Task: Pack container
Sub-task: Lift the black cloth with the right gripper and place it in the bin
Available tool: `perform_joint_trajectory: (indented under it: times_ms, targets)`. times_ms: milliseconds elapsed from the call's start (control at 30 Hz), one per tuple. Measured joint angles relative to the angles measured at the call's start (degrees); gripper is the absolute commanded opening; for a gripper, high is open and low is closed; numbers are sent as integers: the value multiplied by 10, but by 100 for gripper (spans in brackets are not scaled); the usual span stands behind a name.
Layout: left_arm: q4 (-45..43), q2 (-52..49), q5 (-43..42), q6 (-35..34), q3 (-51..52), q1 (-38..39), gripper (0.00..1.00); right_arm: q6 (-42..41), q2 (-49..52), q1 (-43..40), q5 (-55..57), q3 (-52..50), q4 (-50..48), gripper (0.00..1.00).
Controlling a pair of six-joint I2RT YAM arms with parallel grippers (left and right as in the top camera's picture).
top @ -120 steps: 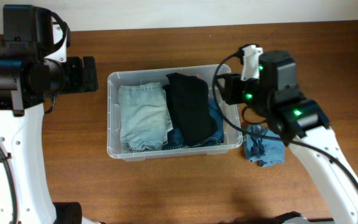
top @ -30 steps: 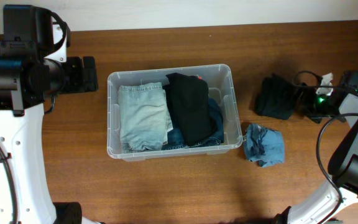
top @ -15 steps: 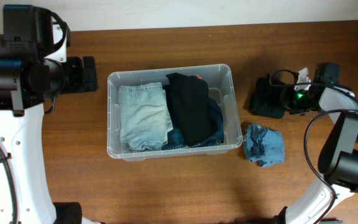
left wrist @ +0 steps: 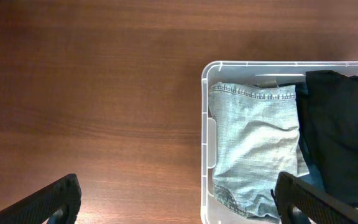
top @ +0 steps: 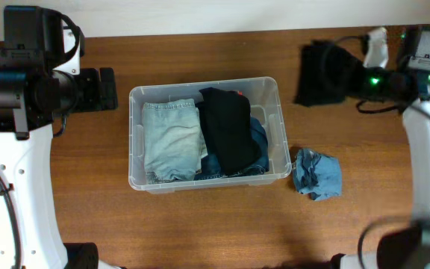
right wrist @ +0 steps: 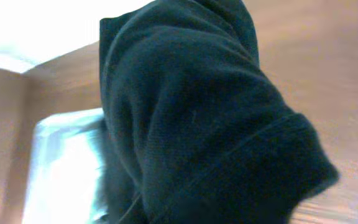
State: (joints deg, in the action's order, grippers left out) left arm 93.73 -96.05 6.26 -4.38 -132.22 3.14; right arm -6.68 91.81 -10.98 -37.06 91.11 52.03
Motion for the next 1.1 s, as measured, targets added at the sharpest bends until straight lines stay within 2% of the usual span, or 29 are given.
perform_joint_trajectory:
  times_ms: [100,300,467,533,667,767,933,1100]
  targets:
    - [0,0,0,0,0,0,100,-1,-29,62,-35,3,13,10]
    - [0,0,0,0,0,0,99,-18,2,194,-57,-25,-5,9]
    - [0,0,0,0,0,0,99,-54,49,263,-57,-73,-93,10]
    - [0,0,0,0,0,0,99,-83,84,286,-57,-97,-161,10]
    - [0,0,0,0,0,0,99,-131,137,298,-57,-107,-223,10]
    - [0,0,0,0,0,0,99,-167,183,307,-55,-107,-239,21]
    - [0,0,0,0,0,0,99,-181,207,323,-32,-106,-232,45]
    - [0,0,0,0,0,0,99,-164,189,339,17,-102,-211,56]
